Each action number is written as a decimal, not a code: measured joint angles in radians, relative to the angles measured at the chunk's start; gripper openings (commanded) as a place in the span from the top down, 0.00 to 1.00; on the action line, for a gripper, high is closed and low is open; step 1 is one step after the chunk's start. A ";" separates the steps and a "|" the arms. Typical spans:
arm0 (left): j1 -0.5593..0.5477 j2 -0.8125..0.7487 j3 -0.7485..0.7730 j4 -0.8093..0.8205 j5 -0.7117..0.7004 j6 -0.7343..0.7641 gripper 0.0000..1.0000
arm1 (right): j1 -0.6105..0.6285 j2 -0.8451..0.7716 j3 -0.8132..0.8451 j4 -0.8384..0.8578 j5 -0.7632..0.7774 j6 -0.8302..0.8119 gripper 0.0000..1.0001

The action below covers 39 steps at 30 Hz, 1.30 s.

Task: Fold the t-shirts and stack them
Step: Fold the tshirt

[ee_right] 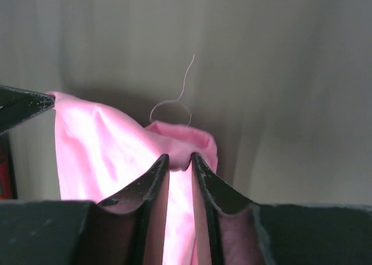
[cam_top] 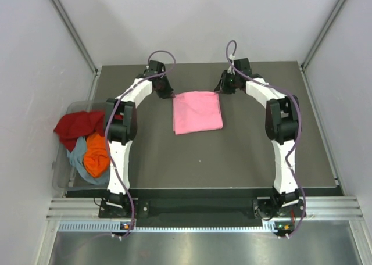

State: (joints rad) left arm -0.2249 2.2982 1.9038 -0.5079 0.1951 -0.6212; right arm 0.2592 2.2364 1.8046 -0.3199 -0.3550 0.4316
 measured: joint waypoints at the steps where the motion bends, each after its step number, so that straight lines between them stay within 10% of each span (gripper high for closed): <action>1: 0.001 0.016 0.014 -0.001 -0.001 0.004 0.82 | -0.004 0.014 0.005 0.010 -0.011 0.005 0.72; 6: 0.004 0.027 0.053 -0.008 -0.083 0.043 0.69 | -0.024 0.063 0.063 0.009 -0.070 -0.011 0.44; 19: -0.056 -0.267 -0.280 0.132 0.006 0.093 0.68 | -0.039 -0.261 -0.323 -0.044 -0.194 -0.164 0.33; 27: -0.079 -0.143 -0.224 0.171 0.035 0.121 0.69 | -0.039 -0.246 -0.384 -0.043 -0.232 -0.219 0.49; 32: -0.068 -0.047 -0.146 0.151 -0.030 0.145 0.69 | -0.042 -0.207 -0.435 -0.005 -0.248 -0.225 0.81; 39: -0.057 0.051 0.017 0.109 -0.048 0.181 0.70 | -0.047 -0.161 -0.443 0.016 -0.279 -0.218 0.85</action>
State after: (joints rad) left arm -0.2821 2.3493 1.9209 -0.3988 0.1474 -0.4400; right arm 0.2127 2.0758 1.3617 -0.3038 -0.6338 0.2134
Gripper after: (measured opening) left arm 0.304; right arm 0.117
